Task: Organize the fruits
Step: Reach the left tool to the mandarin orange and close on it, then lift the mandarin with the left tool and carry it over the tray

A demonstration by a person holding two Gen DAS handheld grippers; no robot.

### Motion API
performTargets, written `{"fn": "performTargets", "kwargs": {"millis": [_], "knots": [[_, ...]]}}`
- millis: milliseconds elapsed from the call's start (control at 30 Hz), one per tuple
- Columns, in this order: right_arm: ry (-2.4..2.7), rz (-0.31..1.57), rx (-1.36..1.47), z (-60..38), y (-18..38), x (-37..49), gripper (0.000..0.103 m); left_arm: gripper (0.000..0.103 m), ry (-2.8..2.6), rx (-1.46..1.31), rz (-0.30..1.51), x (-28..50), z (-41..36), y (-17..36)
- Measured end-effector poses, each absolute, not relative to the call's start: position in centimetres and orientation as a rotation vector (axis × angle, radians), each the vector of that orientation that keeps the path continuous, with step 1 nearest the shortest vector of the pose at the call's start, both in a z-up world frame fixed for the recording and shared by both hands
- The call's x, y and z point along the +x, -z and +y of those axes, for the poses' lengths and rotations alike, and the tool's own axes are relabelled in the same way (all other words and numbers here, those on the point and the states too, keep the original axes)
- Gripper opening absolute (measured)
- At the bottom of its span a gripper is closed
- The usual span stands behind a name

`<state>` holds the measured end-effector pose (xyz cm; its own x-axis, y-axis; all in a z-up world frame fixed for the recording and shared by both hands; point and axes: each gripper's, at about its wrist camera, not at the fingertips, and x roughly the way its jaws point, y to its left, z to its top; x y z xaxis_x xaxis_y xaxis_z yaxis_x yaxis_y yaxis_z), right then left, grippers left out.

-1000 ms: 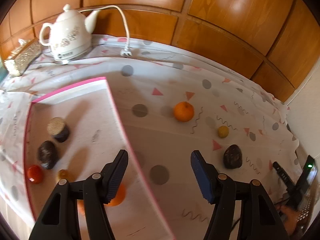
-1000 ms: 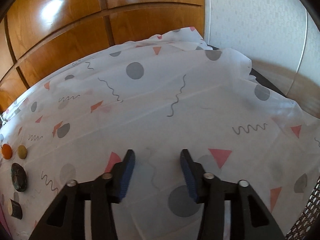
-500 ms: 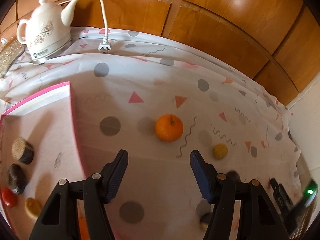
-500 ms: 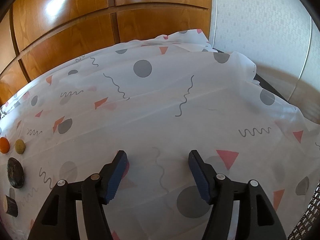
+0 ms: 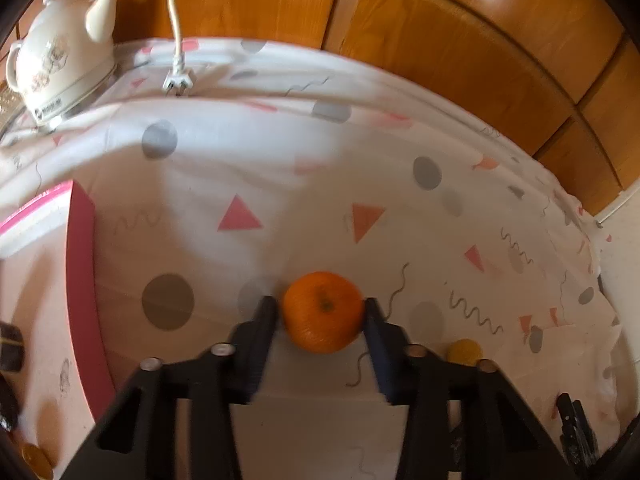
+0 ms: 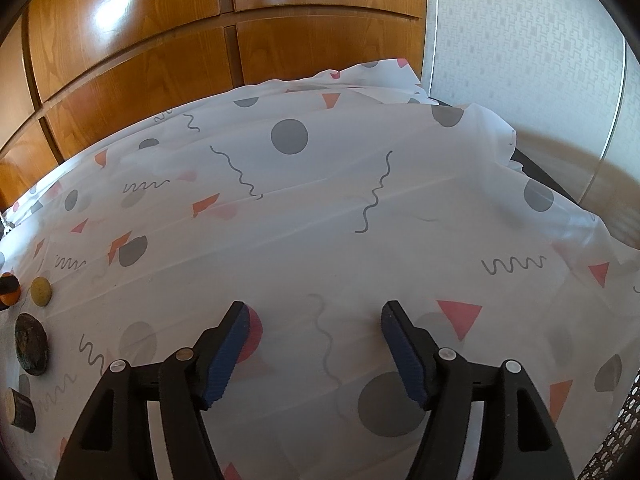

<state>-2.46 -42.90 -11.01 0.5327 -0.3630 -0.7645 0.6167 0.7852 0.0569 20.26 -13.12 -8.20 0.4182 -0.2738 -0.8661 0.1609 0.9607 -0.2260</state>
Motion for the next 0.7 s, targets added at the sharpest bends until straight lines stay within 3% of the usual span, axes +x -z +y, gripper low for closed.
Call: {"fn": "performTargets", "kwargs": {"millis": [700], "knots": [[0.598,0.821,0.337,-42.7,11.0,-2.4,0.071,0.039,0.262,-0.237,0.979,12.3,-4.0,2.2]]}}
